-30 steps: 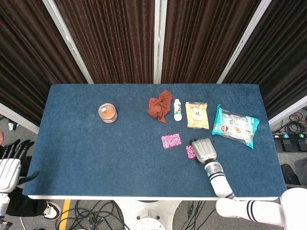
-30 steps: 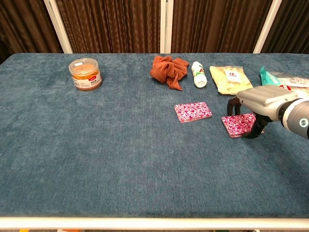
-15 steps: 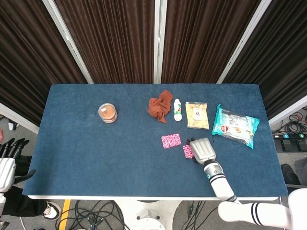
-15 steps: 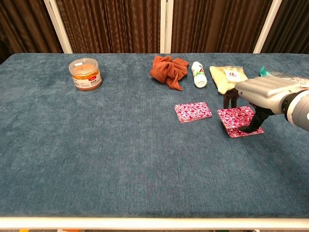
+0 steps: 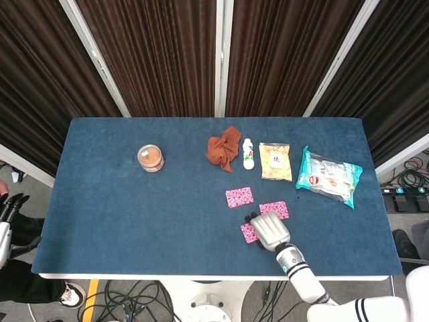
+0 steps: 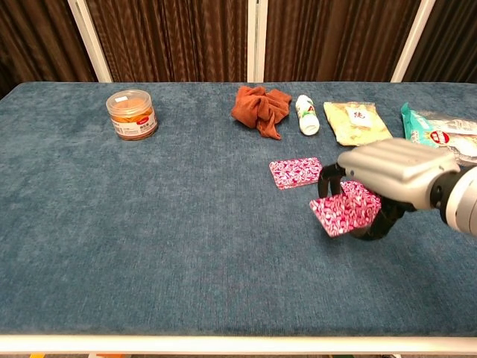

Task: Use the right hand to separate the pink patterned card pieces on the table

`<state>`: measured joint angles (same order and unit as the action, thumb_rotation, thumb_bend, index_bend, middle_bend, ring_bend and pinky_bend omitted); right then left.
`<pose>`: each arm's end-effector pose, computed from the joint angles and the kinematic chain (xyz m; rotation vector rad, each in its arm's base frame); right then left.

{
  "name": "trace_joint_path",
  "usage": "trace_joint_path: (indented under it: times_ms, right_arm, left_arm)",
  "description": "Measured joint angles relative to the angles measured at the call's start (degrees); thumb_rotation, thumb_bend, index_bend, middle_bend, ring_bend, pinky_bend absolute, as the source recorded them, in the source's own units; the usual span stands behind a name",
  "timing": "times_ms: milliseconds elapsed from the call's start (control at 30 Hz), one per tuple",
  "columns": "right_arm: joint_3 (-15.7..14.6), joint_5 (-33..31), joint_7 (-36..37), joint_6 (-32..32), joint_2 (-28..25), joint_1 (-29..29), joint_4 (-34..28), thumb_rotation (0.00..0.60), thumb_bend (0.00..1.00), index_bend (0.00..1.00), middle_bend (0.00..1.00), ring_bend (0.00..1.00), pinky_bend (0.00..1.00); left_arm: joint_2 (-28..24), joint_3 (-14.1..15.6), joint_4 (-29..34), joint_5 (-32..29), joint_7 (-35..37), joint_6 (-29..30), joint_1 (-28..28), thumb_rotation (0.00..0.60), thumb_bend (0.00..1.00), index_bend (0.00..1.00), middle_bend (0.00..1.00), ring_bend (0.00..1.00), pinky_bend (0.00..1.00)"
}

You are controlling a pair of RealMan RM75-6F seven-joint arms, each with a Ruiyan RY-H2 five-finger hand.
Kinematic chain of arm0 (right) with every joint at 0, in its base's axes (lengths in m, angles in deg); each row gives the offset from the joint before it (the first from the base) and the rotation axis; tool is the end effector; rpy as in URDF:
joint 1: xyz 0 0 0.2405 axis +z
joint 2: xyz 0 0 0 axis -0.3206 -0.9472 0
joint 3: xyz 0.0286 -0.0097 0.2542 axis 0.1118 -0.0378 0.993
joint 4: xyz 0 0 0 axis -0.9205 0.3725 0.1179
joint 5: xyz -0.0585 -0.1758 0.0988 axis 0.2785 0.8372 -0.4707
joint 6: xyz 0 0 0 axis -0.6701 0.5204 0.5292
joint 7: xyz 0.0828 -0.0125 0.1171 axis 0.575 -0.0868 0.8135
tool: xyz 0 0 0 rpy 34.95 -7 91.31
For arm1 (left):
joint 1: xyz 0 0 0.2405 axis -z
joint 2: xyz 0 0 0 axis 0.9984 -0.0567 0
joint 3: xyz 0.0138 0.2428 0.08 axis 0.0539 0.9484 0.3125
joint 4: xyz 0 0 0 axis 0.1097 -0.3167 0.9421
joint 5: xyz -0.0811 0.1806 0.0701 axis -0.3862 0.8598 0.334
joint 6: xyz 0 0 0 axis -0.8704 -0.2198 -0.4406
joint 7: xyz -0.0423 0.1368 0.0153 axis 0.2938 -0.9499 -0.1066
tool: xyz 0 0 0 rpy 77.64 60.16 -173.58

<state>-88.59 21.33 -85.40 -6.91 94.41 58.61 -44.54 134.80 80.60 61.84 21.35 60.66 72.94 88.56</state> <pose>-0.1485 -0.2442 -0.0332 2.0420 -0.8901 0.5799 -0.3362 0.1618 0.1796 -1.3179 -0.8997 -0.8786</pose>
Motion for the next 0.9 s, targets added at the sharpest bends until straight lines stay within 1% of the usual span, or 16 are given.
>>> trace_joint_path:
  times_ms: [100, 200, 367, 433, 567, 700, 833, 900]
  right_arm:
    - [-0.7, -0.2, -0.9, 0.0, 0.4, -0.1, 0.0, 0.600, 0.21, 0.46, 0.43, 0.86, 0.94]
    - [-0.9, -0.5, -1.2, -0.1, 0.9, -0.2, 0.6, 0.600, 0.19, 0.40, 0.38, 0.86, 0.94]
    - [-0.8, -1.5, -1.1, -1.3, 1.1, 0.1, 1.4, 0.600, 0.12, 0.17, 0.25, 0.85, 0.93]
    - [-0.8, -1.9, -1.0, -2.0, 1.0, 0.3, 1.5, 0.600, 0.10, 0.13, 0.21, 0.85, 0.93]
    - [-0.9, -2.8, -0.3, -3.6, 0.3, 0.8, 1.6, 0.600, 0.09, 0.11, 0.19, 0.84, 0.92]
    - [-0.9, -1.9, 0.8, -3.3, -0.4, 0.6, 1.1, 0.600, 0.09, 0.11, 0.19, 0.84, 0.93]
    - [-0.6, 0.8, 2.7, -1.9, -2.2, -0.1, -0.7, 0.600, 0.09, 0.10, 0.20, 0.84, 0.93]
    - [-0.5, 3.3, 4.2, -0.2, -3.5, -0.9, -1.7, 0.600, 0.10, 0.11, 0.21, 0.84, 0.93]
  left_arm:
    - [0.0, 0.1, -0.2, 0.0, 0.3, -0.1, -0.1, 0.600, 0.15, 0.13, 0.09, 0.00, 0.11]
    - [0.2, 0.2, -0.6, 0.1, -0.1, -0.2, -0.1, 0.600, 0.15, 0.13, 0.09, 0.00, 0.11]
    - [0.3, 0.2, -0.9, 0.2, -0.1, -0.2, -0.2, 0.600, 0.15, 0.13, 0.09, 0.00, 0.11]
    - [0.4, 0.2, -1.0, 0.2, 0.0, -0.1, -0.3, 0.600, 0.15, 0.13, 0.09, 0.00, 0.11]
    - [0.3, 0.3, -1.1, 0.3, 0.2, -0.1, -0.3, 0.600, 0.15, 0.13, 0.09, 0.00, 0.11]
    - [0.3, 0.3, -1.0, 0.5, 0.0, 0.0, -0.4, 0.600, 0.15, 0.13, 0.09, 0.00, 0.11]
    - [0.3, 0.3, -0.9, 0.6, -0.1, 0.0, -0.4, 0.600, 0.15, 0.13, 0.09, 0.00, 0.11]
    - [0.2, 0.3, -0.7, 0.7, -0.1, 0.1, -0.4, 0.600, 0.15, 0.13, 0.09, 0.00, 0.11]
